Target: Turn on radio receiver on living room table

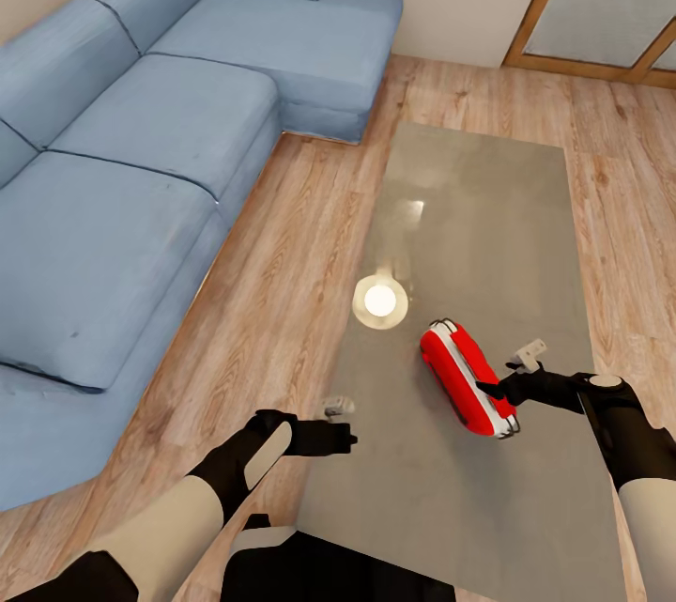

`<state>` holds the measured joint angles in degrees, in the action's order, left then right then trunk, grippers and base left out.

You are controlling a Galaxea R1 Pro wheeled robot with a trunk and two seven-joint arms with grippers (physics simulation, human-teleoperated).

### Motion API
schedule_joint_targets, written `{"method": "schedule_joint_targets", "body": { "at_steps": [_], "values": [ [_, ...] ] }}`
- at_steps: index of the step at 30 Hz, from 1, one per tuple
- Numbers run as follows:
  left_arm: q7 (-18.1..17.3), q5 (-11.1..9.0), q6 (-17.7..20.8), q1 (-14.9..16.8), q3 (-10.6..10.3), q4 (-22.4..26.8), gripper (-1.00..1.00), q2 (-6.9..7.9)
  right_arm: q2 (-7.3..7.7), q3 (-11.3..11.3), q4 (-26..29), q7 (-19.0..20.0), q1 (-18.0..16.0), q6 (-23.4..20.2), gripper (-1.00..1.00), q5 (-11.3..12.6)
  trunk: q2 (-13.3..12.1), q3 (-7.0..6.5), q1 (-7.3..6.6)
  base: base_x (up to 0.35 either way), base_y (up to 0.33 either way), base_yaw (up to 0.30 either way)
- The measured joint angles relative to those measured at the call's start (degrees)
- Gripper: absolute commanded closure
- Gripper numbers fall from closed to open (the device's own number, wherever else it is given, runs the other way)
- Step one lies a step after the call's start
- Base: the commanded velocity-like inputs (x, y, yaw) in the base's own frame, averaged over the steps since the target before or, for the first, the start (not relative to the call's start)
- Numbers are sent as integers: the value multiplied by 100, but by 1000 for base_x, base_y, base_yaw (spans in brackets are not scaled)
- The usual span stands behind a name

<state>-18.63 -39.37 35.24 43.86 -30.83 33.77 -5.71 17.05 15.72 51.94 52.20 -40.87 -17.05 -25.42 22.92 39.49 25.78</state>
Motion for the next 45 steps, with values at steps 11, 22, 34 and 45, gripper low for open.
{"method": "schedule_joint_targets", "body": {
  "at_steps": [11,22,34,45],
  "values": [
    [0,0,0,0,3,17,100,-6,6,-4,41,29,0,0,-100,-15,0,0,0,0,0,0],
    [-2,-11,8,0,7,96,100,-40,118,-4,1772,1021,47,-693,-100,-56,1,0,0,0,0,0],
    [-17,-18,27,0,17,444,100,-35,736,247,3217,1722,341,-1999,-100,-86,0,0,0,0,0,0],
    [-17,-49,107,0,22,768,100,88,860,1774,3161,1767,1136,-1654,-100,-1181,0,0,-1,0,0,0]
  ]
}}
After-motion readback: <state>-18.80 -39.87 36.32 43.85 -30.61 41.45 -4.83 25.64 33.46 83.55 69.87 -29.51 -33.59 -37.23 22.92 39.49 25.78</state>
